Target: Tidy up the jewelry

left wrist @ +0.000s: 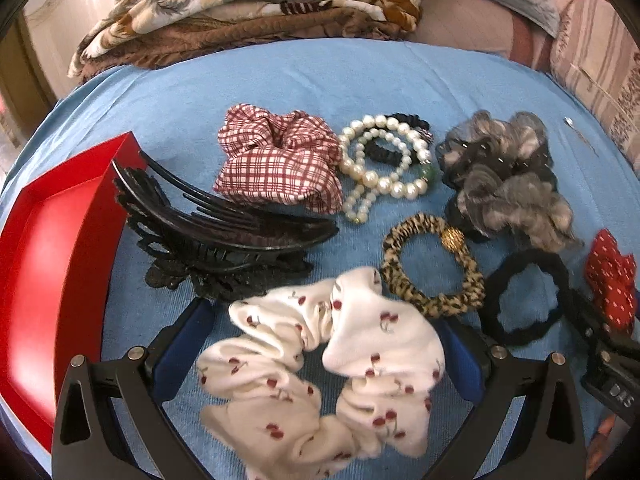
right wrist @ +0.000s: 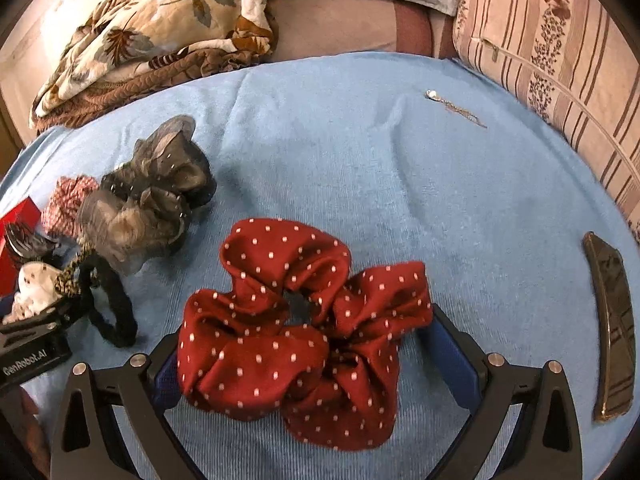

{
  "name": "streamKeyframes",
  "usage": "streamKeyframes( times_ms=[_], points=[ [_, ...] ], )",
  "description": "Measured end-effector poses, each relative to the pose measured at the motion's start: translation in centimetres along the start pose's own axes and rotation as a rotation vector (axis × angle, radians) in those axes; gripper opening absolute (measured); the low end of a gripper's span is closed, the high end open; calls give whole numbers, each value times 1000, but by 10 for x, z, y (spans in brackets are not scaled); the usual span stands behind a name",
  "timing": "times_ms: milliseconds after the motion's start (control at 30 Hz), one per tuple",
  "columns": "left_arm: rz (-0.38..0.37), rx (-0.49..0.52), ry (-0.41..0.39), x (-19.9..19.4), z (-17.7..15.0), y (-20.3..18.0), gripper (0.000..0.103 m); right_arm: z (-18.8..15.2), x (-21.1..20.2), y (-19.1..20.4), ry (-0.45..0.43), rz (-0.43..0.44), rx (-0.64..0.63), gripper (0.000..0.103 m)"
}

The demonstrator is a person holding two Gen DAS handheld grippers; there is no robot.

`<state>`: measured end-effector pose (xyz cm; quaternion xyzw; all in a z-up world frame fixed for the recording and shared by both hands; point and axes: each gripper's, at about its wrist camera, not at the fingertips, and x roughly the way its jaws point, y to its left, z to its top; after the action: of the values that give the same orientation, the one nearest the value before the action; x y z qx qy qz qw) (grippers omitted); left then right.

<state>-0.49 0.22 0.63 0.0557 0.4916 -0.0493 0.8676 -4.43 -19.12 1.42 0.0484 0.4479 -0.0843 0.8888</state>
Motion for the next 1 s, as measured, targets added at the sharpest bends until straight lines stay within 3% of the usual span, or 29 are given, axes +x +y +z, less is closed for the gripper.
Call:
streamKeyframes(
  times_ms=[167, 267, 433, 567, 833, 1000],
  points=[
    [5, -15, -53, -26, -22, 3, 103, -8, -14, 5, -28, -43, -15, 103],
    [8, -14, -144, -58, -35, 8, 103, -12, -29, 8, -51, -33, -21, 102],
    [34, -10, -282, -114, -57, 18, 103, -22, -79, 16, -219, -73, -37, 102],
    [63, -16, -366, -154, -73, 31, 103, -39, -105, 18, -273, -60, -4, 102],
    [68, -56, -457, -200, -100, 47, 103, -52, -158, 35, -434, -82, -57, 102],
    [78, -94, -505, -221, -108, 52, 103, -64, -179, 45, -476, -86, -87, 102]
  ],
)
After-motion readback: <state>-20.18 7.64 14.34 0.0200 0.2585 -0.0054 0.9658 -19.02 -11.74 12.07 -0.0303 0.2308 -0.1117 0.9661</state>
